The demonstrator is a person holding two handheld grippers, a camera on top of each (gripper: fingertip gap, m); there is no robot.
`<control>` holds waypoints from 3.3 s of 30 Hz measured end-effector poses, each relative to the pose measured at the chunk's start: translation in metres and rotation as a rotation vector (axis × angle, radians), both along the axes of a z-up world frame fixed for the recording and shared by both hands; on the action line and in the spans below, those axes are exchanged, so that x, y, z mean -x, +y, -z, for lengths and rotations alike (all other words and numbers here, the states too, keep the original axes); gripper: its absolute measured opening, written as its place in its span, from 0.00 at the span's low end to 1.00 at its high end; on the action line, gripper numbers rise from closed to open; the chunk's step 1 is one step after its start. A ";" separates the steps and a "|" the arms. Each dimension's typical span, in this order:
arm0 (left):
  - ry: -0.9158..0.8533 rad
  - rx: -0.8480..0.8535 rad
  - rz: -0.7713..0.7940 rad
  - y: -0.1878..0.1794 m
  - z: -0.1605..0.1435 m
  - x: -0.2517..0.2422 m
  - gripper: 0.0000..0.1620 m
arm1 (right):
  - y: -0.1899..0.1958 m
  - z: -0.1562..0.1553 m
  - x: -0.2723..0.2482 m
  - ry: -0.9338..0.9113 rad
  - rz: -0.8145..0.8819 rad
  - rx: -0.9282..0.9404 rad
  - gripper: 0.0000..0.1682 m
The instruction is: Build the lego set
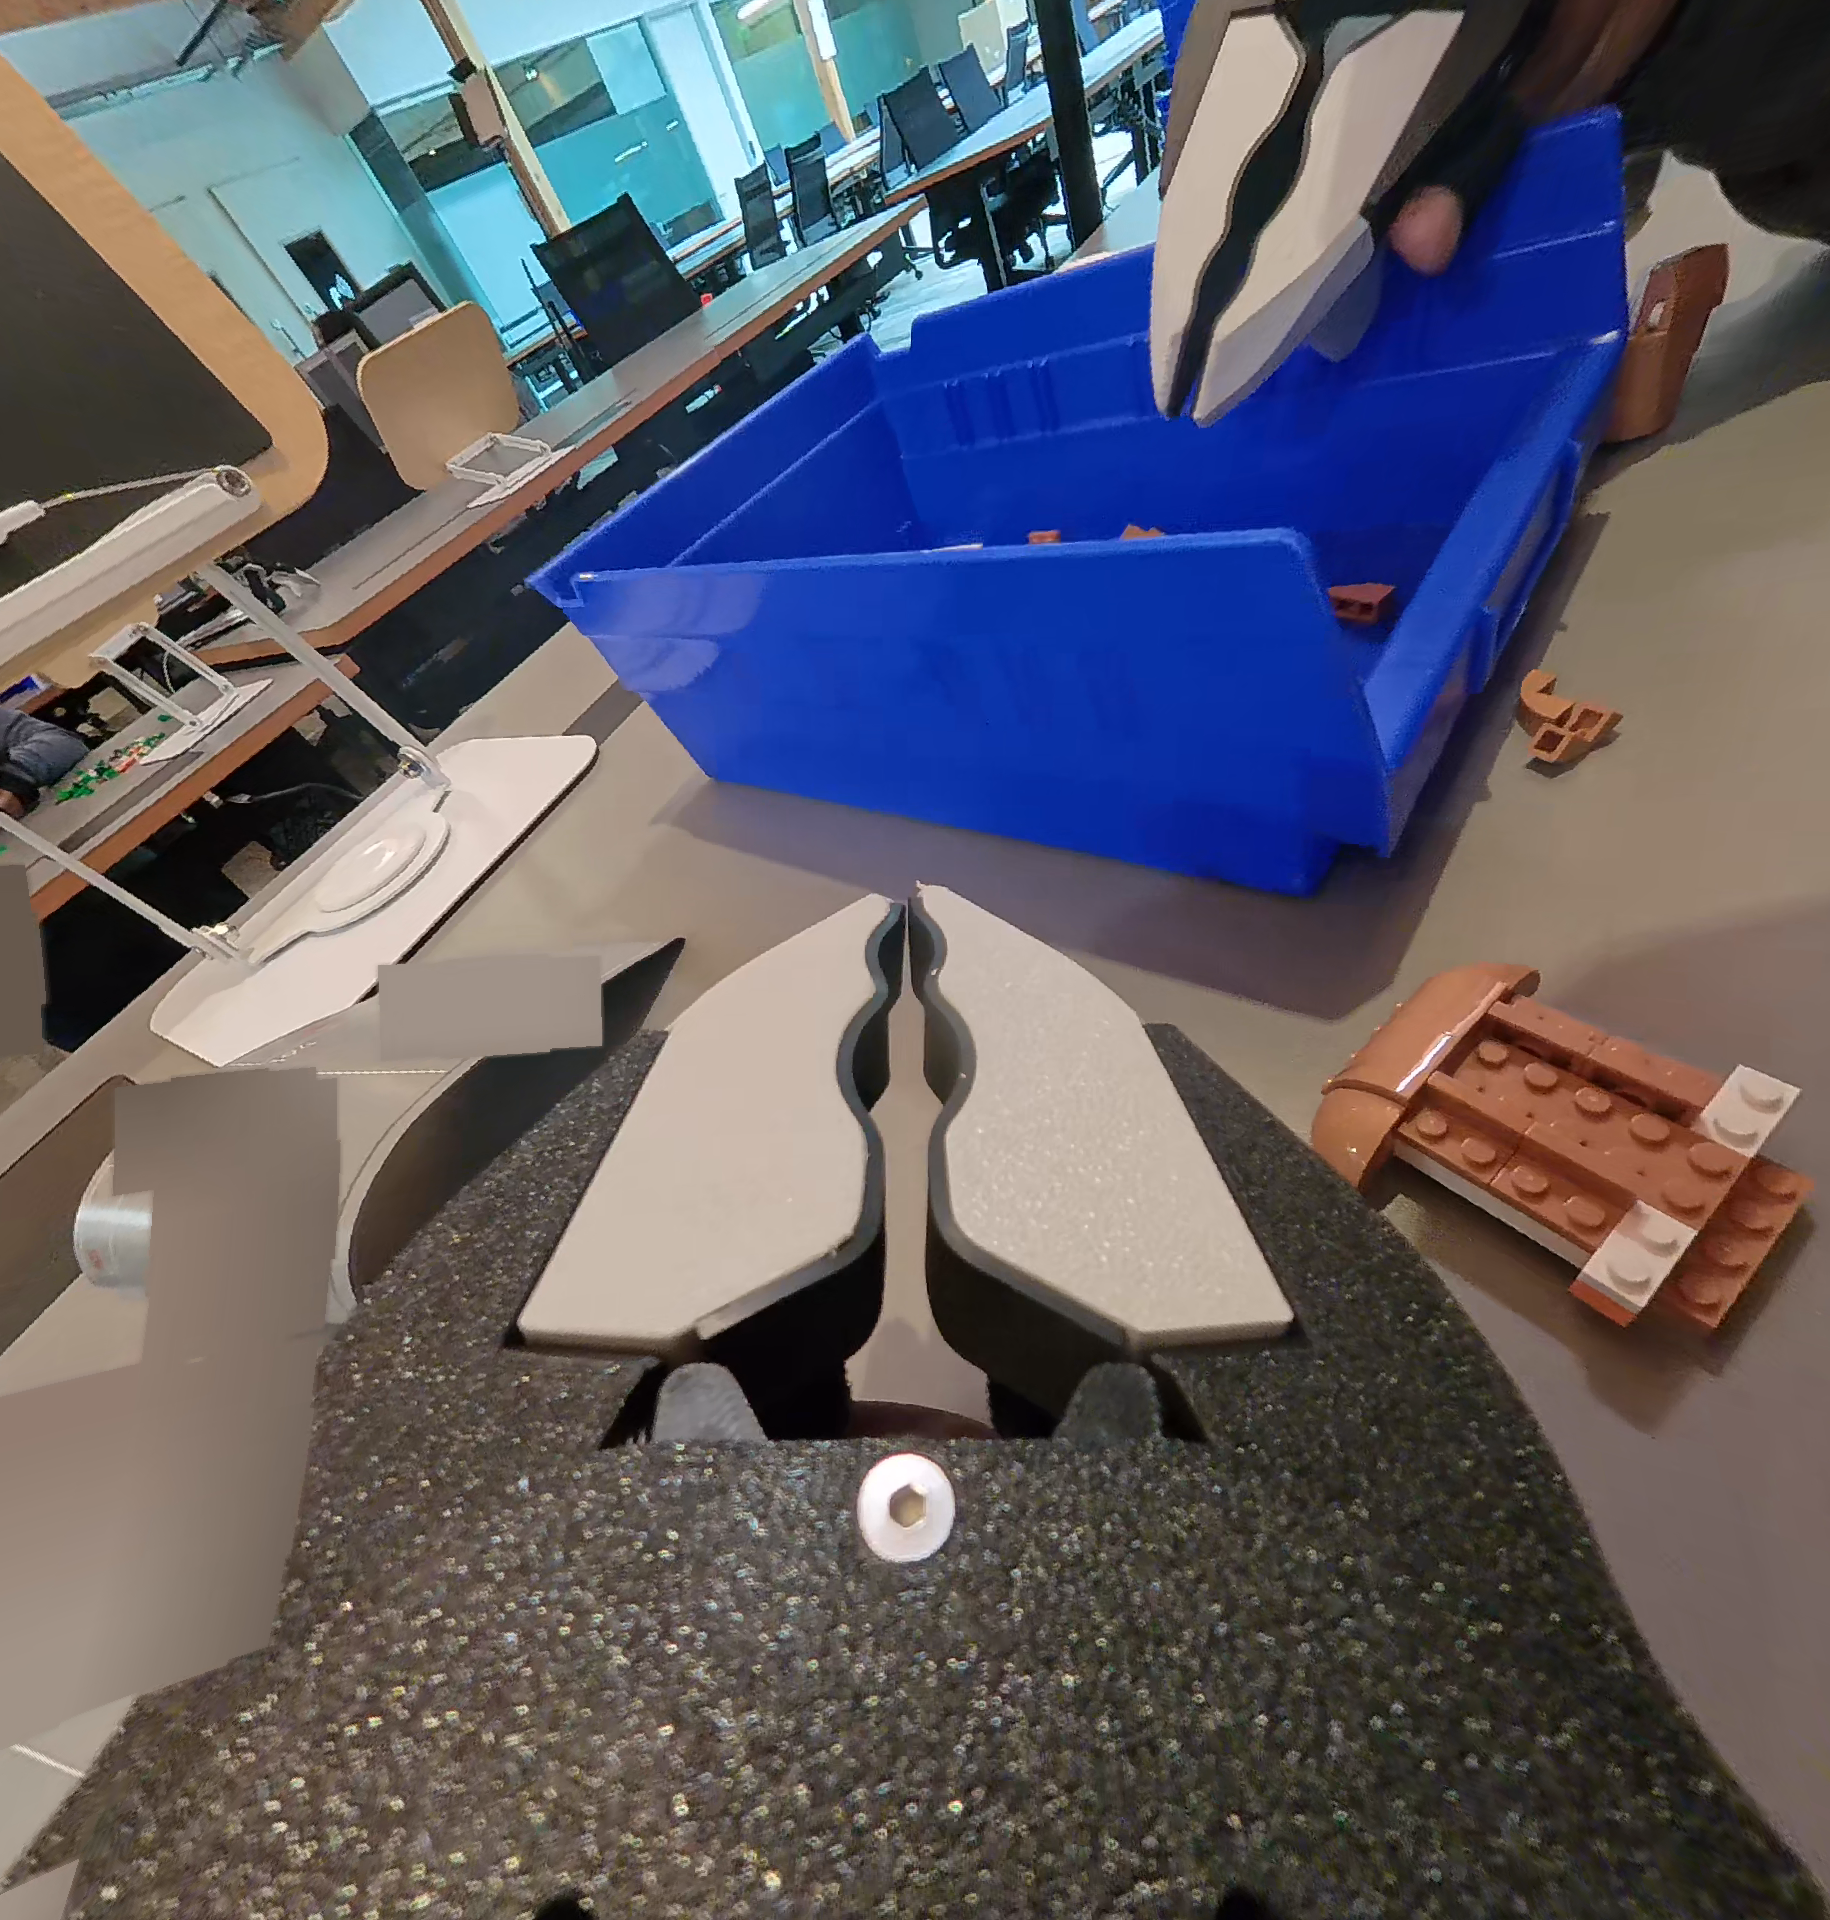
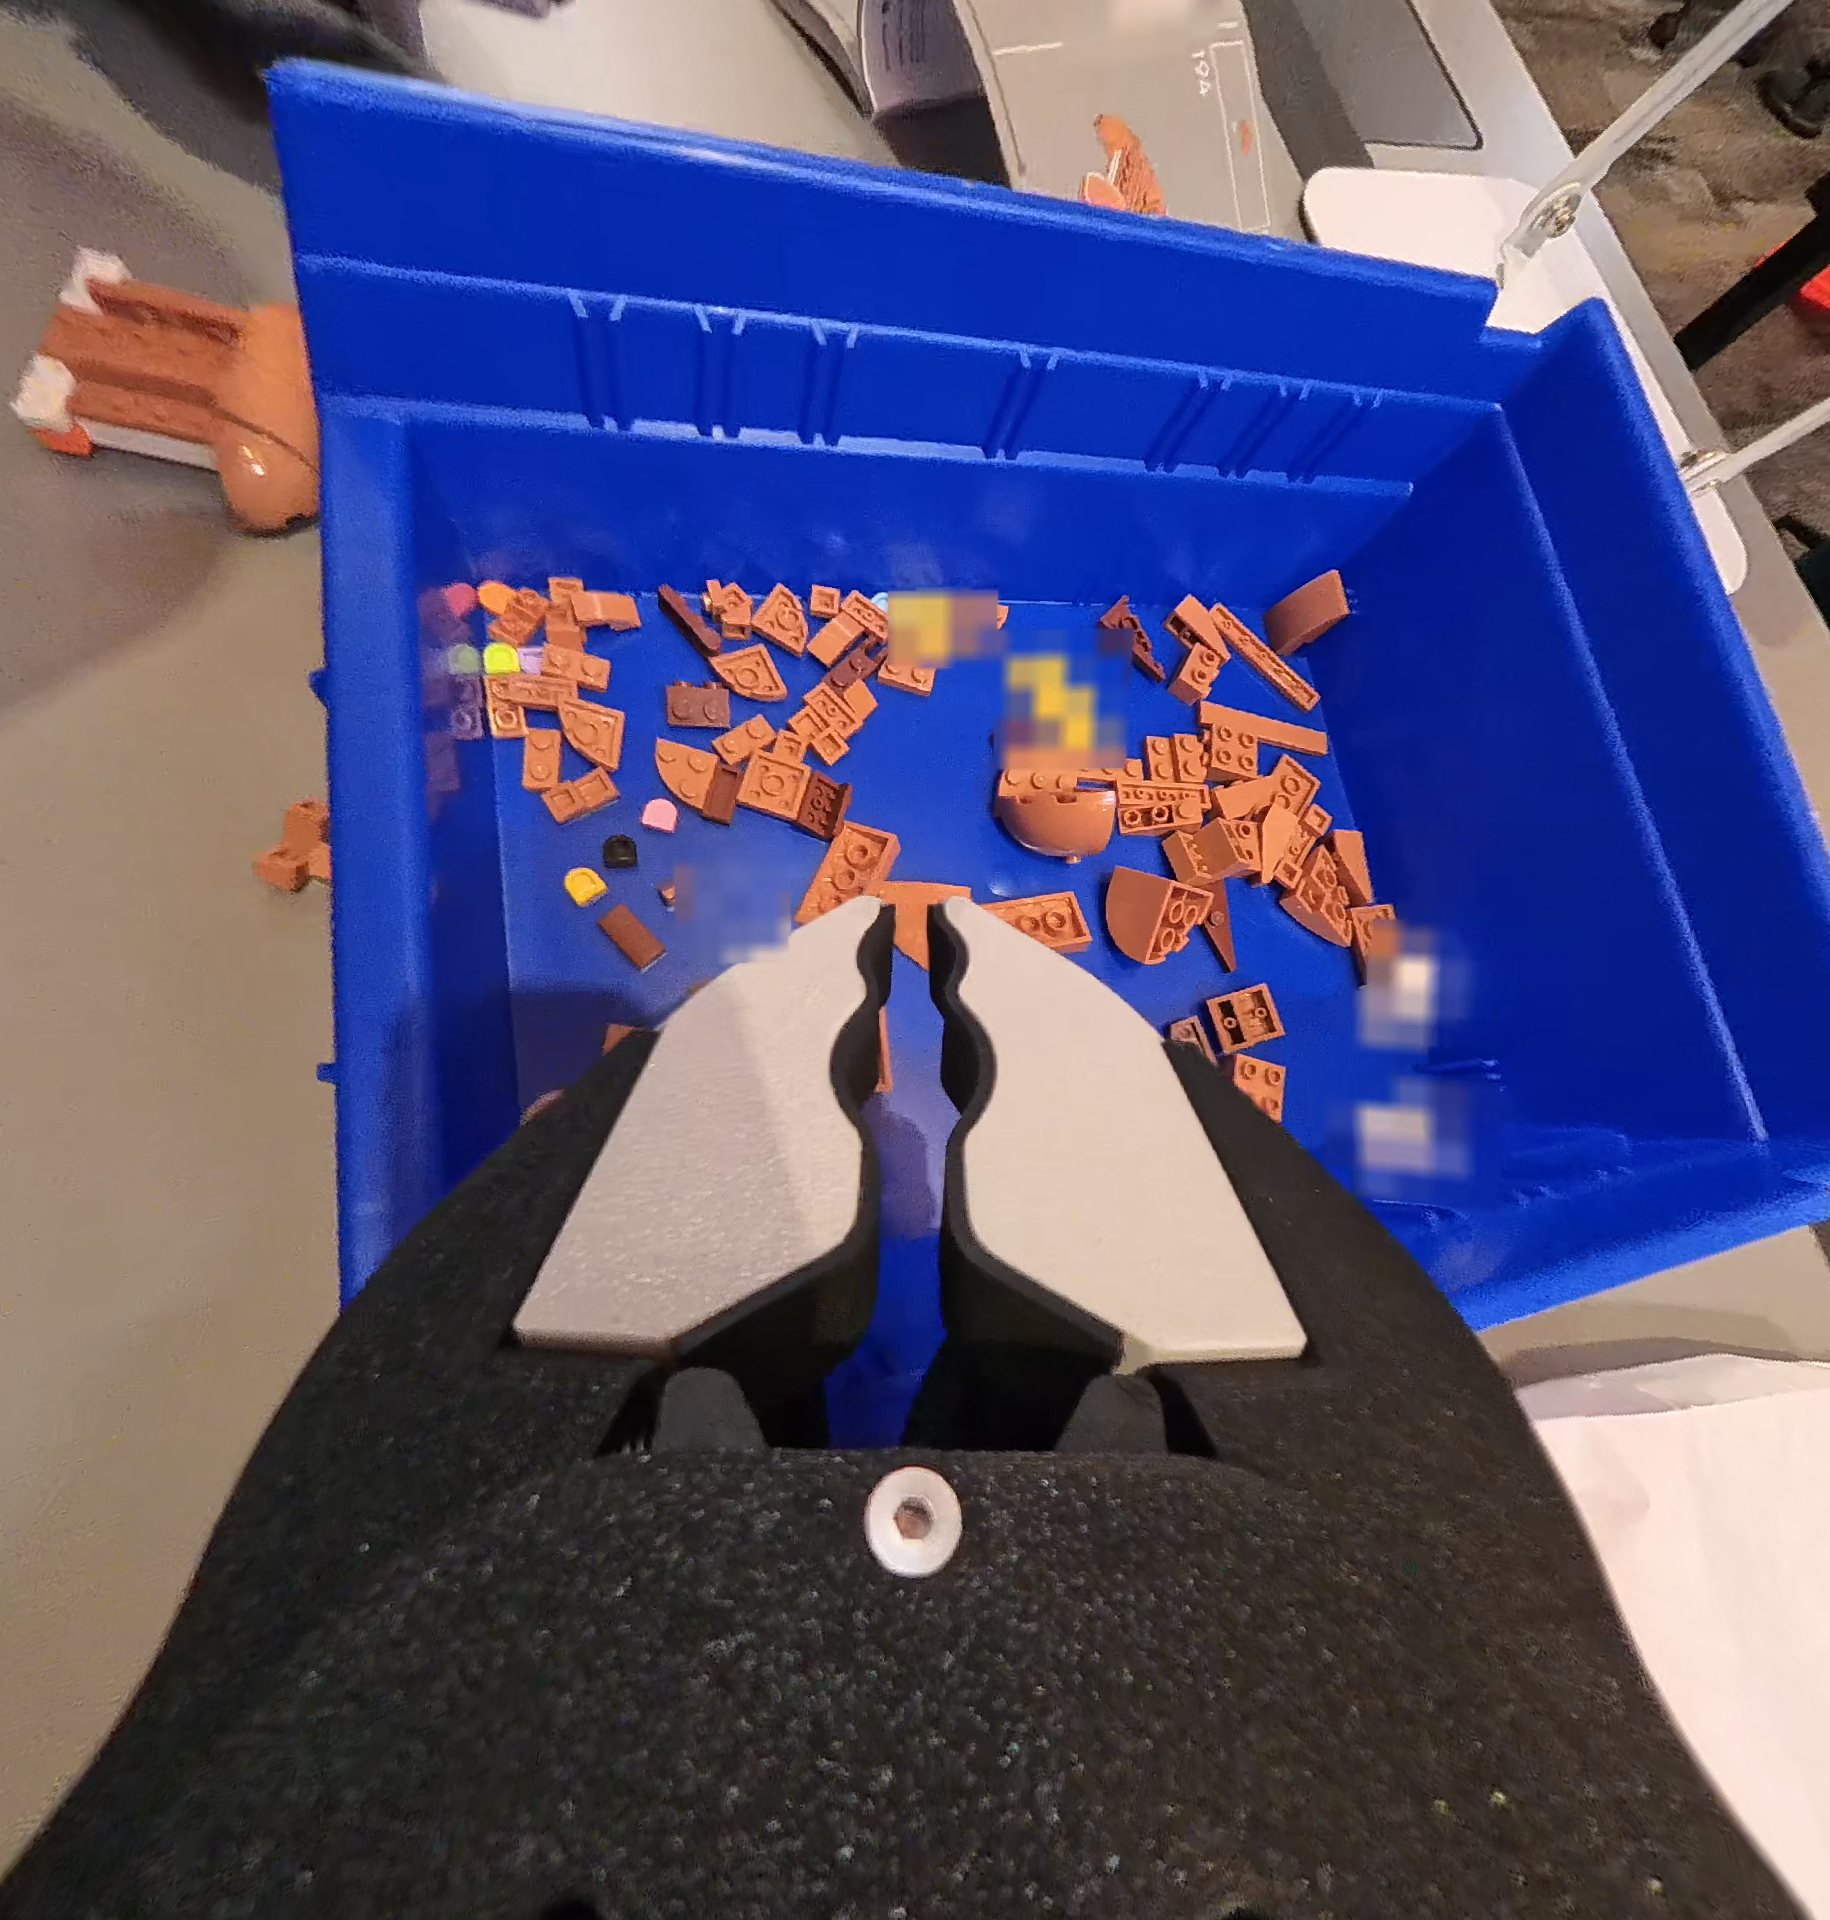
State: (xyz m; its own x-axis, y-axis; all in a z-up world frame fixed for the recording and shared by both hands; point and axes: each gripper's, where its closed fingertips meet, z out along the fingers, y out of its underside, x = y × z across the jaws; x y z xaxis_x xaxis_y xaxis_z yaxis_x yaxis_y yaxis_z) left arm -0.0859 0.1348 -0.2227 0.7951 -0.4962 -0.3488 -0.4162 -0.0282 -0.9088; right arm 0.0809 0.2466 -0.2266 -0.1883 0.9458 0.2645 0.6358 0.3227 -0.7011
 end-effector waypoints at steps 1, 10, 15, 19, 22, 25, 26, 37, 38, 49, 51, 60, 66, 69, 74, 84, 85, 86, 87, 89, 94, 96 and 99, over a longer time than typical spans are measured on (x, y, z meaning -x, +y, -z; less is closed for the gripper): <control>0.000 -0.002 0.001 0.000 -0.001 0.000 0.00 | 0.001 0.001 -0.001 -0.020 -0.003 -0.033 0.04; 0.000 0.013 0.011 0.000 0.004 -0.004 0.01 | 0.011 -0.002 -0.003 -0.148 -0.020 -0.123 0.10; 0.001 0.014 0.009 0.000 0.005 -0.004 0.01 | 0.026 -0.012 -0.003 -0.220 -0.015 -0.210 0.15; 0.002 0.015 0.012 0.000 0.004 -0.005 0.01 | 0.030 -0.023 0.007 -0.271 -0.092 -0.238 0.19; 0.004 0.015 0.015 0.000 0.005 -0.006 0.01 | 0.032 -0.014 0.021 -0.369 -0.195 -0.273 0.24; 0.008 0.015 0.013 0.000 0.005 -0.006 0.01 | 0.030 0.003 0.034 -0.470 -0.307 -0.271 0.27; 0.008 0.015 0.012 0.000 0.005 -0.005 0.01 | 0.030 0.008 0.037 -0.494 -0.335 -0.265 0.27; 0.005 0.019 0.020 -0.001 0.006 -0.007 0.01 | 0.044 0.047 0.058 -0.662 -0.402 -0.198 0.23; 0.006 0.018 0.020 -0.001 0.006 -0.007 0.01 | 0.045 0.050 0.058 -0.674 -0.401 -0.200 0.22; 0.006 0.022 0.020 0.000 0.007 -0.008 0.01 | 0.058 0.055 0.050 -0.757 -0.377 -0.137 0.12; 0.008 0.022 0.021 -0.001 0.007 -0.008 0.01 | 0.058 0.057 0.042 -0.801 -0.391 -0.130 0.12; 0.009 0.024 0.018 0.000 0.008 -0.007 0.01 | 0.055 0.060 0.042 -0.816 -0.401 -0.141 0.16; 0.010 0.023 0.018 0.000 0.008 -0.007 0.01 | 0.062 0.055 0.048 -0.774 -0.363 -0.172 0.19; 0.011 0.022 0.018 0.000 0.007 -0.007 0.01 | 0.064 0.053 0.048 -0.766 -0.353 -0.168 0.19; 0.012 0.023 0.016 0.000 0.008 -0.007 0.01 | 0.069 0.055 0.052 -0.745 -0.327 -0.191 0.18; 0.012 0.018 0.014 0.000 0.006 -0.006 0.01 | 0.088 0.042 0.048 -0.719 -0.250 -0.222 0.17; 0.013 0.017 0.014 -0.001 0.006 -0.006 0.01 | 0.091 0.040 0.048 -0.714 -0.239 -0.228 0.17; 0.013 0.017 0.014 -0.001 0.006 -0.006 0.01 | 0.093 0.038 0.047 -0.711 -0.229 -0.231 0.17; 0.013 0.016 0.014 -0.001 0.006 -0.006 0.01 | 0.095 0.037 0.047 -0.709 -0.222 -0.233 0.16; 0.011 0.014 0.013 -0.001 0.005 -0.006 0.01 | 0.096 0.036 0.046 -0.707 -0.218 -0.230 0.16; 0.011 0.011 0.012 -0.001 0.004 -0.006 0.01 | 0.092 0.034 0.044 -0.704 -0.225 -0.224 0.16; 0.011 0.011 0.012 -0.001 0.004 -0.006 0.01 | 0.089 0.033 0.043 -0.697 -0.227 -0.216 0.15; 0.013 0.010 0.013 -0.001 0.004 -0.007 0.01 | 0.081 0.028 0.037 -0.673 -0.230 -0.175 0.11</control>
State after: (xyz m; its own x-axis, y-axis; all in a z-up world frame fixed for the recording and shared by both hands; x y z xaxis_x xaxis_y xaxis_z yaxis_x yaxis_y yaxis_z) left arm -0.0792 0.1335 -0.2268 0.7841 -0.5096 -0.3543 -0.4285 -0.0316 -0.9030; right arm 0.0436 0.3274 -0.2542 -0.5521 0.8173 0.1649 0.8135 0.5714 -0.1086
